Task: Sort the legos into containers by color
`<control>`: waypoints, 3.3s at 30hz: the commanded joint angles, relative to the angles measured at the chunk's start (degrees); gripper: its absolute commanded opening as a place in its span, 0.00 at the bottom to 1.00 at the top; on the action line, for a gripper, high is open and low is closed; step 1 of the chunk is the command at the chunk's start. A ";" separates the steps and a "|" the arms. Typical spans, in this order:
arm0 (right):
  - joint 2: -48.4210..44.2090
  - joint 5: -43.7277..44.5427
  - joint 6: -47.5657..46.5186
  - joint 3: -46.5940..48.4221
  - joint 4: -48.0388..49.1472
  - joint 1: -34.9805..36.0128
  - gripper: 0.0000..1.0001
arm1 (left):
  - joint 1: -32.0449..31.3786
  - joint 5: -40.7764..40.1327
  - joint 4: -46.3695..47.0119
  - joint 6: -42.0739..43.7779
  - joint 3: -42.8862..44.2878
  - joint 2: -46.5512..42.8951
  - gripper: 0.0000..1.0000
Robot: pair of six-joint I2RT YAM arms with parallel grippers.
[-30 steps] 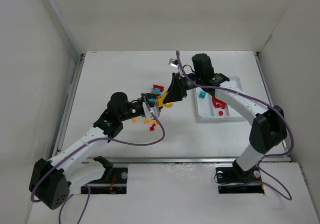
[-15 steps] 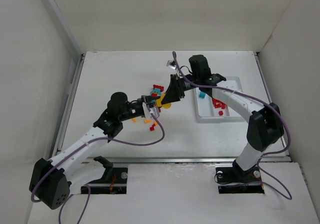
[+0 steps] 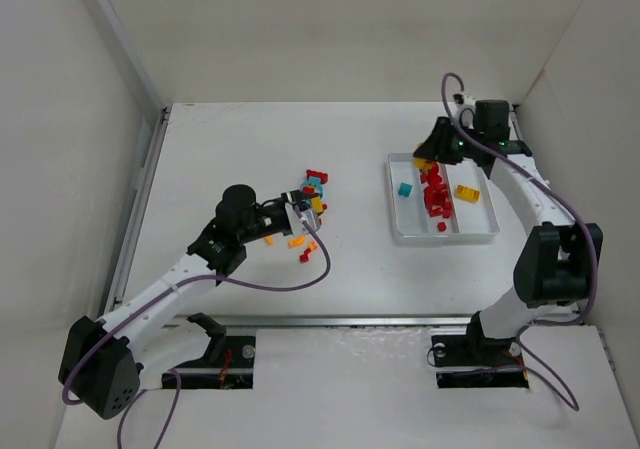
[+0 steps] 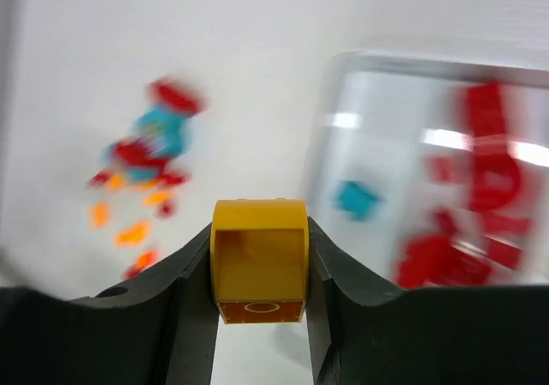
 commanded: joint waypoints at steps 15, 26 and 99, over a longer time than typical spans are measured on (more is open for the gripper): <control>17.98 54.34 -8.22 17.85 -11.98 -4.14 0.74 | -0.23 -1.28 3.31 -3.98 -1.18 -2.52 0.00; -0.19 22.93 -16.65 13.04 -9.89 10.96 1.00 | -0.23 0.39 5.77 0.06 -1.18 -2.00 0.00; 6.13 -18.91 0.57 6.18 8.59 22.68 0.00 | -0.23 -8.56 7.71 -4.04 -3.55 -2.96 1.00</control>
